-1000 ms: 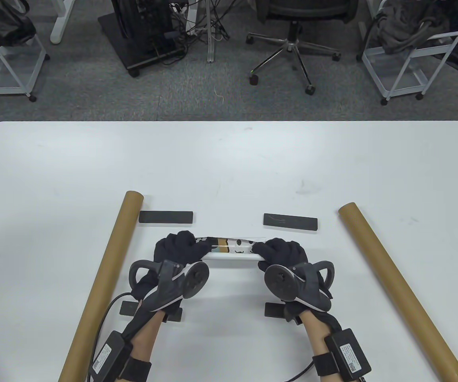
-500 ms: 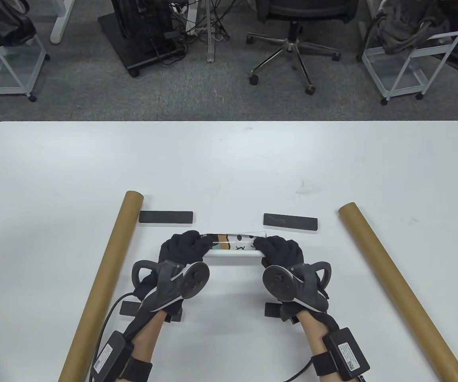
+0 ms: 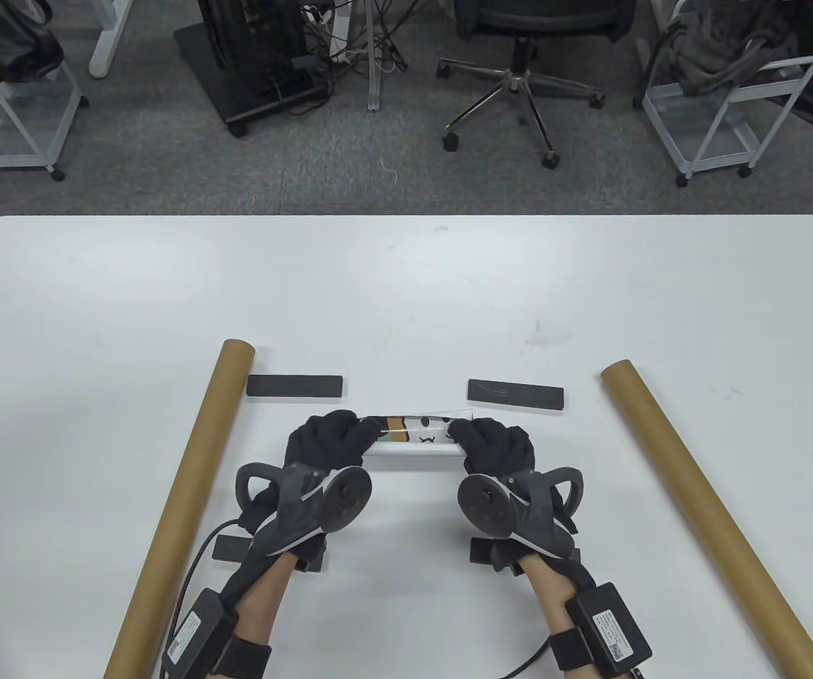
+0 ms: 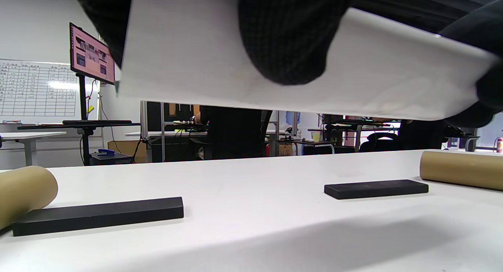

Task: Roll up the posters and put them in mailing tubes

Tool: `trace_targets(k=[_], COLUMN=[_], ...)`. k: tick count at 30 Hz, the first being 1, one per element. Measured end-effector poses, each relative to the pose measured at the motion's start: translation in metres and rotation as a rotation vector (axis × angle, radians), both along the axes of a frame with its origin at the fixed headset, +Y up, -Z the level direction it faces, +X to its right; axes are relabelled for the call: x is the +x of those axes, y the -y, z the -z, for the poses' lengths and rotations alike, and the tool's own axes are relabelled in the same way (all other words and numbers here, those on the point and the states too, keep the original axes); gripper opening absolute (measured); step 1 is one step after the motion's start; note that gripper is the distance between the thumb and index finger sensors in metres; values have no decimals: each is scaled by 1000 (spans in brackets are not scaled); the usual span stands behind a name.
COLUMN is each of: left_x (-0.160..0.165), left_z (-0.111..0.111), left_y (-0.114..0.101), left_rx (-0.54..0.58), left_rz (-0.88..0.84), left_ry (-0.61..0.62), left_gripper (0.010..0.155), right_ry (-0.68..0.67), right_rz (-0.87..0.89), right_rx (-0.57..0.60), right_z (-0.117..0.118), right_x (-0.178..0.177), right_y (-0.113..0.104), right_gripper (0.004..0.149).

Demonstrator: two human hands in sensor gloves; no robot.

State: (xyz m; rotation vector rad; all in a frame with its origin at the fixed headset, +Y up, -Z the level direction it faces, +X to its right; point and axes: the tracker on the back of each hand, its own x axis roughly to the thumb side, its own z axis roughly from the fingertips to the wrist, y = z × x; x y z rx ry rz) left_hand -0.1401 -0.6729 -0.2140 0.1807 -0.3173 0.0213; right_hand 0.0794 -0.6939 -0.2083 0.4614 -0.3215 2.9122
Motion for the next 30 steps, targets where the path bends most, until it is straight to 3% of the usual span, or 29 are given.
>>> trace_targets(k=[5,9,22,30], left_x=[-2,-2,-6,0], left_z=[1,1,4,1], left_y=[2,2,5,4], left_rx=[-6,4,-7,46], left_rz=[20,10,-8,104], left_ry=[3,-1,-14,-7], left_gripper=[53,62,49,49], right_ry=[-1,6,11,22], right_rz=[-35,-23,-4,-23], right_rx=[13,2,9,-24], right_z=[0,1,2,3], right_x=[-2,2,3,5], right_y=[0,0,-1,1], right_gripper=[52,55,48,48])
